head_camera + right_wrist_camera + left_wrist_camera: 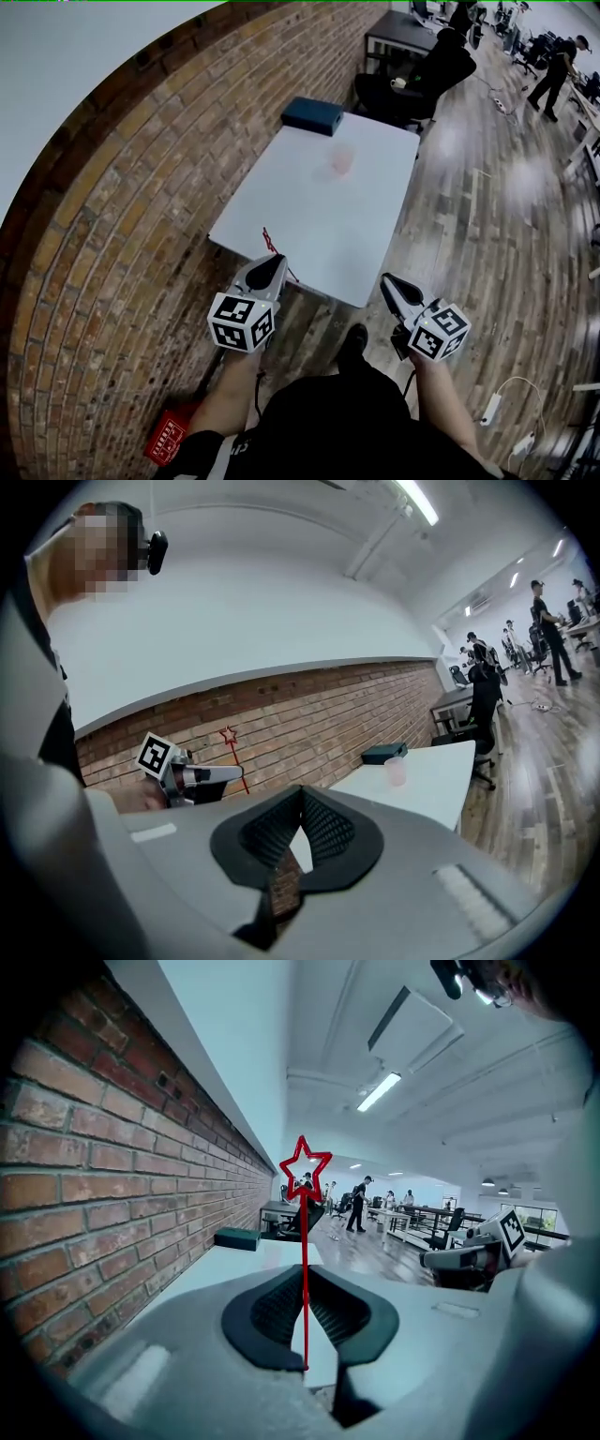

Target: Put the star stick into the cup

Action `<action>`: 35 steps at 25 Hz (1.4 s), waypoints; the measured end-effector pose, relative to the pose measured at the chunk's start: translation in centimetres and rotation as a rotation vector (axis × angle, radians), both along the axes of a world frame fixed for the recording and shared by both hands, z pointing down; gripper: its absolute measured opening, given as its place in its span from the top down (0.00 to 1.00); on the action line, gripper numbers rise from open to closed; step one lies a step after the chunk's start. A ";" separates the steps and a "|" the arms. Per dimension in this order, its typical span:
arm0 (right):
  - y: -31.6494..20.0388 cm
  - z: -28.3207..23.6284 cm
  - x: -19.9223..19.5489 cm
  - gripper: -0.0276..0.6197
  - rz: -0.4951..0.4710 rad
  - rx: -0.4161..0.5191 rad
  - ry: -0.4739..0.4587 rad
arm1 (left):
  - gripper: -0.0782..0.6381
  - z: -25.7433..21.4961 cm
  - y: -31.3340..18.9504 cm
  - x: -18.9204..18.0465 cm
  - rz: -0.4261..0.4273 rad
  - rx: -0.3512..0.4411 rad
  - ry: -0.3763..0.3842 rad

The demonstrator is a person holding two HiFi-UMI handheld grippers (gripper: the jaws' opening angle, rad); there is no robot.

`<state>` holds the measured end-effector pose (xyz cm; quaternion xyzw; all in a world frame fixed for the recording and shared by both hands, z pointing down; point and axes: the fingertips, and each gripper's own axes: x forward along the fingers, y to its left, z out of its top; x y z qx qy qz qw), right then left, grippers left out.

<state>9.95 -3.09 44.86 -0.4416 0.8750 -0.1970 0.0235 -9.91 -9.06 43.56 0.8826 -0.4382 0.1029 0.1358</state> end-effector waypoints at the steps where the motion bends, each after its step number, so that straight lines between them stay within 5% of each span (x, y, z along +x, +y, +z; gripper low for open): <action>1: -1.2 0.3 0.5 0.96 -0.007 -0.006 -0.001 | 0.86 0.0 -1.2 0.4 -0.004 -0.003 -0.001; 12: -13.7 0.4 4.3 0.96 -0.090 -0.024 0.039 | 0.86 0.3 -11.9 6.2 -0.041 -0.015 0.025; 27: -22.8 0.5 0.1 0.96 -0.053 -0.050 0.176 | 0.86 2.3 -21.5 3.7 0.019 -0.012 0.070; 35: -25.4 0.6 1.1 0.96 -0.025 -0.063 0.187 | 0.86 3.0 -24.6 5.6 0.066 -0.019 0.067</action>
